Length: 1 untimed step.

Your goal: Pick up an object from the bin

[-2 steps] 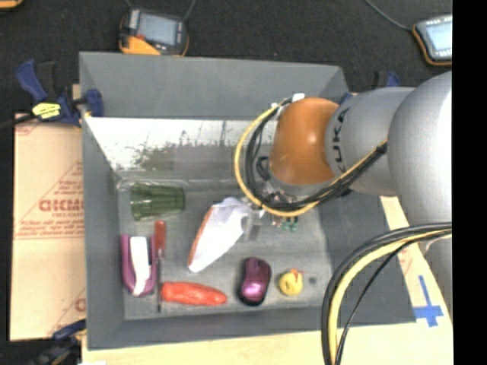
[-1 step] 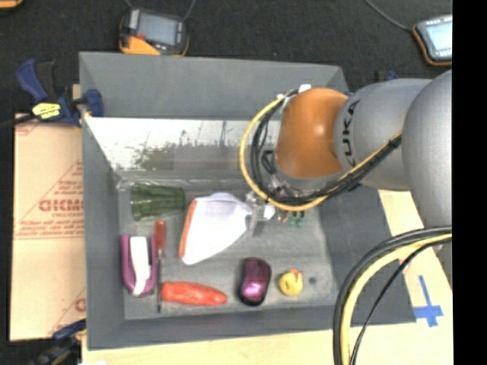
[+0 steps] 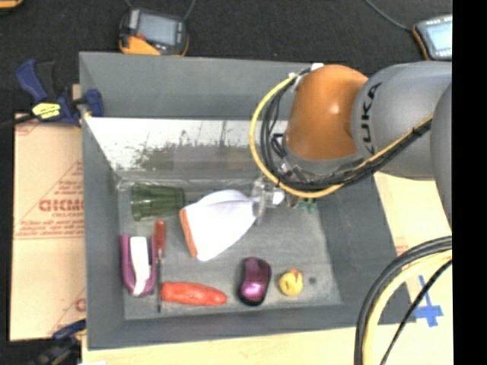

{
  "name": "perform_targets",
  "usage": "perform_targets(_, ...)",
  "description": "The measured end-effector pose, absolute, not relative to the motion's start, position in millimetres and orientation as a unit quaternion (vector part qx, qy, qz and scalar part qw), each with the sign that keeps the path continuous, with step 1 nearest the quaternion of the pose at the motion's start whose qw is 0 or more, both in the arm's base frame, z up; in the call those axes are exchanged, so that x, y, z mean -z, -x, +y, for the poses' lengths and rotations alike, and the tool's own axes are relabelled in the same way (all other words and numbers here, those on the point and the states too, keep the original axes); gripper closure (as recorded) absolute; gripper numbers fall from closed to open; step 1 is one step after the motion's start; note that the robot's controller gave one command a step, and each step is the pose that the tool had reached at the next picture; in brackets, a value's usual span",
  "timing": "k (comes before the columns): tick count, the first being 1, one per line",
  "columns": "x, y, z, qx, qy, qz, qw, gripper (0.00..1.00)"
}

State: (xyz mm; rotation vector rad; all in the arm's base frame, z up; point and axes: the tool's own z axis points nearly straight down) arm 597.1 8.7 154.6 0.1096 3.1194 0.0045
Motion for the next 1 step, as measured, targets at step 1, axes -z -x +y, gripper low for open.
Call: perform_targets(1, -179.2, -599.4, 8.5, -0.002, -0.035, 0.999, 0.015, 1.0)
